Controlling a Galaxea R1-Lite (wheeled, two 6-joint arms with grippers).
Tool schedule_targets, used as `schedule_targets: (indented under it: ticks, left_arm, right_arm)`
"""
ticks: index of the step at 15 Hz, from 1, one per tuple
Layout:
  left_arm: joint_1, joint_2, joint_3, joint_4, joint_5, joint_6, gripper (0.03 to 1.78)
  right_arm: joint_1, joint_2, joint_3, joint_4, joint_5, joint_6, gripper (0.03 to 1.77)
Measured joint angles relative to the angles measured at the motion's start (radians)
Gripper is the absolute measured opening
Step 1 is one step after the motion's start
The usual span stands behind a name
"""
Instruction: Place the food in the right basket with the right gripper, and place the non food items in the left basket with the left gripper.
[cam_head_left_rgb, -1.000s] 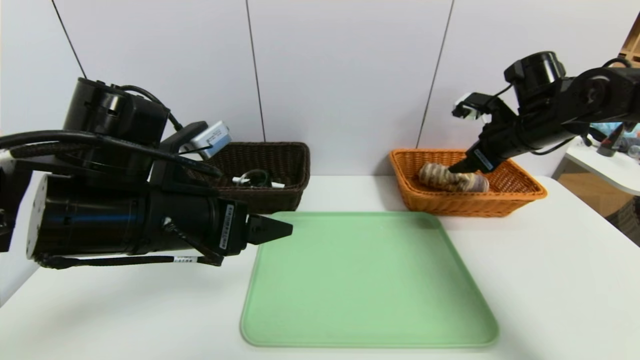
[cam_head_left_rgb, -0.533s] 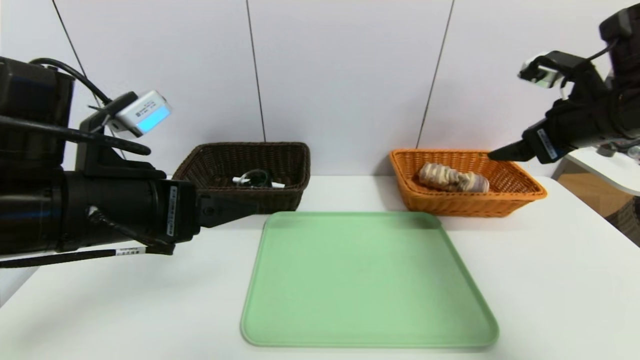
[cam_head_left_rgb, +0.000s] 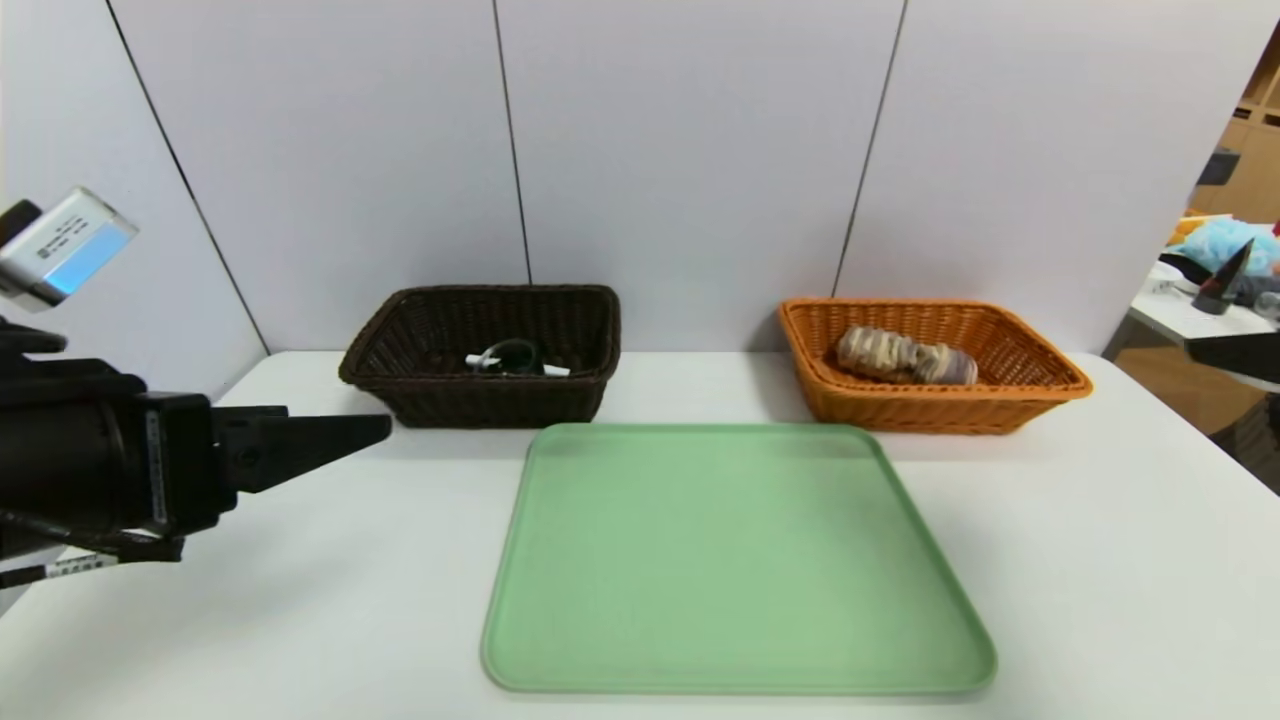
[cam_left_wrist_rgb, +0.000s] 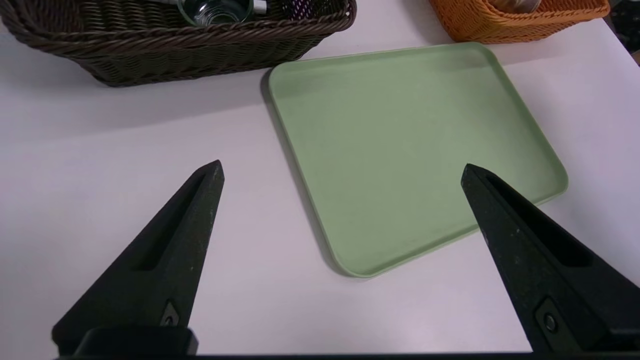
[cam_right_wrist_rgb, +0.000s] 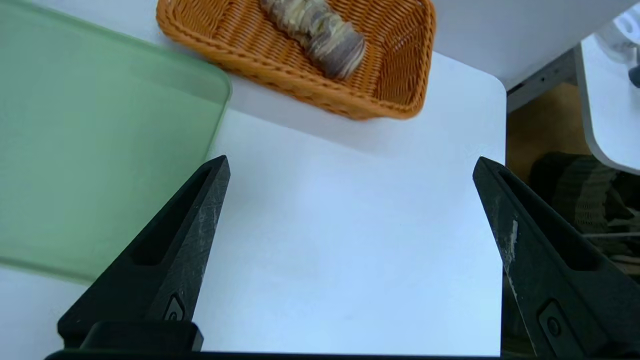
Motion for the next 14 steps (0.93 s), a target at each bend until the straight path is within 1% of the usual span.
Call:
schedule_targets:
  ticks: [4, 5, 8, 10, 12, 14]
  left_arm:
    - [0.035, -0.095, 0.083, -0.005, -0.002, -0.001, 1.69]
    - [0.052, -0.118, 0.096, -0.005, -0.004, 0.0, 1.69]
    - [0.087, -0.18, 0.141, -0.001, -0.001, 0.001, 1.69]
    - [0.118, -0.227, 0.179, 0.004, 0.002, 0.001, 1.69]
    - [0.163, -0.275, 0.202, 0.041, 0.004, 0.003, 1.69]
    - [0.213, -0.314, 0.223, 0.069, 0.003, 0.003, 1.69]
  right_arm:
    - [-0.037, -0.219, 0.173, 0.002, -0.004, 0.012, 1.69]
    - [-0.049, -0.254, 0.199, 0.002, -0.005, 0.028, 1.69]
    - [-0.072, -0.333, 0.234, 0.0, -0.006, 0.104, 1.69]
    - [-0.076, -0.378, 0.266, -0.002, -0.004, 0.124, 1.69]
    - [-0.077, -0.421, 0.302, -0.002, -0.002, 0.133, 1.69]
    - [-0.077, -0.449, 0.316, -0.003, -0.006, 0.183, 1.69]
